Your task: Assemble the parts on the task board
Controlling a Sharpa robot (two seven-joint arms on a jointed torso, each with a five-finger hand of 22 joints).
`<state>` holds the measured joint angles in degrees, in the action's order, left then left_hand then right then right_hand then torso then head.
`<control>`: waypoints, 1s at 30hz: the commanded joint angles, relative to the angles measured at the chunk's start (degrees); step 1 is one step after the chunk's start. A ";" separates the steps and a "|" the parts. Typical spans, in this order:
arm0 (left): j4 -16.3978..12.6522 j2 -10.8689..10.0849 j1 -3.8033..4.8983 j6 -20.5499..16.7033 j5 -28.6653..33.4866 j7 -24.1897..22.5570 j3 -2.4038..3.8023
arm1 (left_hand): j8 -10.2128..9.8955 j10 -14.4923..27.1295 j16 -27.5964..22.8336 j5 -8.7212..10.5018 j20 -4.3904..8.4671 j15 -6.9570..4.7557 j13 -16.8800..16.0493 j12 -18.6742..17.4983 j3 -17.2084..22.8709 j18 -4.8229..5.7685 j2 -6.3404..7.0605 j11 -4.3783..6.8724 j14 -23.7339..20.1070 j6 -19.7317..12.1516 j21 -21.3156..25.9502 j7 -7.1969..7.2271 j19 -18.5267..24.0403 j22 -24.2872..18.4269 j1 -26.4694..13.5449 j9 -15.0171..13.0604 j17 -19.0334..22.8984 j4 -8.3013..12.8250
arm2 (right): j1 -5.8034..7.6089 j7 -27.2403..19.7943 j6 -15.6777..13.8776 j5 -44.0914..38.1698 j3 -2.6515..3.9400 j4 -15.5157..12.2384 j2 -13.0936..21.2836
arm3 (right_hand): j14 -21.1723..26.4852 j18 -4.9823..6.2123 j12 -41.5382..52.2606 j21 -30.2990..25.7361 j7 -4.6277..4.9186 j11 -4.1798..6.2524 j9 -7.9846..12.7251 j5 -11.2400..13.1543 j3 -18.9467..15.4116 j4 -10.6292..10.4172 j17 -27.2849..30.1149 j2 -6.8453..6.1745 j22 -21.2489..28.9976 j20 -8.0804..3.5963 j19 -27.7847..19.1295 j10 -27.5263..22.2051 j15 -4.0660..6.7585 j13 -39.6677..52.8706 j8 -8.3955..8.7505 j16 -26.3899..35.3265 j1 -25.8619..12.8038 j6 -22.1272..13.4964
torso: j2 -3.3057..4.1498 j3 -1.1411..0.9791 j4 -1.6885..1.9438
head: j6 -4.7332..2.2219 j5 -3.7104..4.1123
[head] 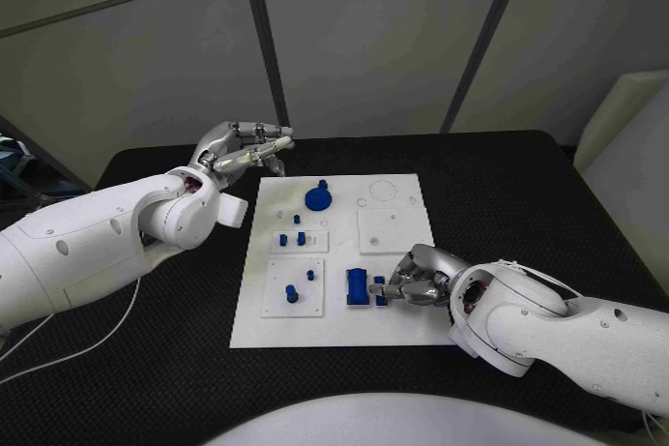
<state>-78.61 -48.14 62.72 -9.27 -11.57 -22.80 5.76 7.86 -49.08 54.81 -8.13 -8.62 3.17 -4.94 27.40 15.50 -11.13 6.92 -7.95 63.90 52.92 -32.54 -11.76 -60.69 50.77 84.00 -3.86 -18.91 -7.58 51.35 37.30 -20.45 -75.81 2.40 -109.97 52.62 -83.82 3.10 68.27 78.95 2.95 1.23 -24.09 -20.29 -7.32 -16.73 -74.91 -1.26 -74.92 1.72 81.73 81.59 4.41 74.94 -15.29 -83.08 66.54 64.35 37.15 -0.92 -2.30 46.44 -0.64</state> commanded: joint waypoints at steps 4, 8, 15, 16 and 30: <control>0.15 0.15 0.07 0.34 0.22 -0.37 0.04 | 0.31 0.40 0.31 -0.16 -0.08 -0.03 0.06 0.19 -0.08 0.67 0.10 -0.04 -0.24 -0.50 0.30 0.00 0.03 -0.07 0.42 -0.06 0.08 0.29 | 0.05 -1.50 0.75 -0.50 0.00 -0.38 0.71 | -4.26 0.34 0.24 0.18 -0.14 0.08 -0.20 -0.17 -0.31 0.79 -5.43 0.12 -0.70 -0.03 0.37 0.43 0.40 0.55 -0.33 -0.31 1.58 -0.19 | -0.07 0.04 -0.05 | -0.02 0.12; 0.22 0.24 0.07 0.37 0.22 -0.35 0.03 | 0.31 0.40 0.31 -0.16 -0.08 -0.03 0.06 0.19 -0.08 0.67 0.10 -0.04 -0.24 -0.50 0.30 0.00 0.03 -0.07 0.42 -0.06 0.08 0.29 | 0.05 -1.69 1.87 -0.78 0.00 -0.26 0.95 | -4.24 0.36 0.13 0.11 -0.18 0.16 -0.32 0.78 0.05 2.58 -5.37 0.01 -0.65 -0.10 0.32 0.35 0.48 0.57 -0.46 -0.25 5.43 -0.38 | -0.02 0.02 0.09 | -0.07 0.22; 0.27 0.25 0.07 0.35 0.22 -0.30 0.03 | 0.31 0.40 0.31 -0.16 -0.08 -0.03 0.06 0.19 -0.08 0.67 0.10 -0.04 -0.24 -0.50 0.30 0.00 0.03 -0.07 0.42 -0.06 0.08 0.29 | 0.05 -2.26 3.36 -1.10 0.00 0.12 0.62 | -4.24 0.38 -0.09 -0.06 -0.18 0.17 -0.43 7.32 0.51 5.09 -5.42 0.58 -0.55 -0.14 0.20 0.25 0.49 0.58 -0.65 -0.23 10.39 -0.51 | 0.05 0.05 0.10 | -0.09 0.09; 0.28 0.24 0.07 0.34 0.22 -0.30 0.03 | 0.31 0.40 0.31 -0.16 -0.08 -0.03 0.06 0.19 -0.08 0.67 0.10 -0.04 -0.24 -0.50 0.30 0.00 0.03 -0.07 0.42 -0.06 0.08 0.29 | 0.05 -2.30 3.39 -1.12 0.00 0.21 0.55 | -4.24 0.38 -0.10 -0.06 -0.18 0.16 -0.43 7.61 0.51 5.16 -5.42 0.66 -0.55 -0.13 0.20 0.24 0.48 0.58 -0.66 -0.23 10.55 -0.52 | 0.04 0.06 0.09 | -0.10 0.07; 0.32 0.23 0.07 0.36 0.22 -0.10 0.03 | 0.31 0.40 0.31 -0.16 -0.08 -0.03 0.06 0.19 -0.08 0.67 0.10 -0.04 -0.24 -0.50 0.30 0.00 0.03 -0.07 0.42 -0.06 0.08 0.29 | 0.06 -2.48 2.70 -0.01 0.01 3.74 -0.67 | -4.31 0.32 0.47 0.13 -0.15 0.13 -0.46 7.89 0.27 4.33 -5.71 1.95 -0.84 -0.09 0.36 0.55 0.44 1.00 -0.79 -0.42 9.93 -0.39 | 0.08 0.03 0.09 | 0.13 0.03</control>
<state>-78.28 -47.94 62.71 -9.27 -11.57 -22.74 5.75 7.85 -49.08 54.81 -8.13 -8.62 3.17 -4.95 27.40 15.50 -11.13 6.92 -7.95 63.90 52.92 -32.54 -11.77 -60.68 50.78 84.00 -3.86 -18.89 -7.58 51.41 35.17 -18.02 -76.26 2.47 -106.91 51.96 -84.04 3.10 68.34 78.94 2.65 1.36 -24.70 -12.27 -7.04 -12.03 -74.90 0.03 -74.91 1.73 81.73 81.71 4.60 75.03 -16.15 -83.32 76.60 64.27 37.21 -0.86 -2.22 46.52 -0.57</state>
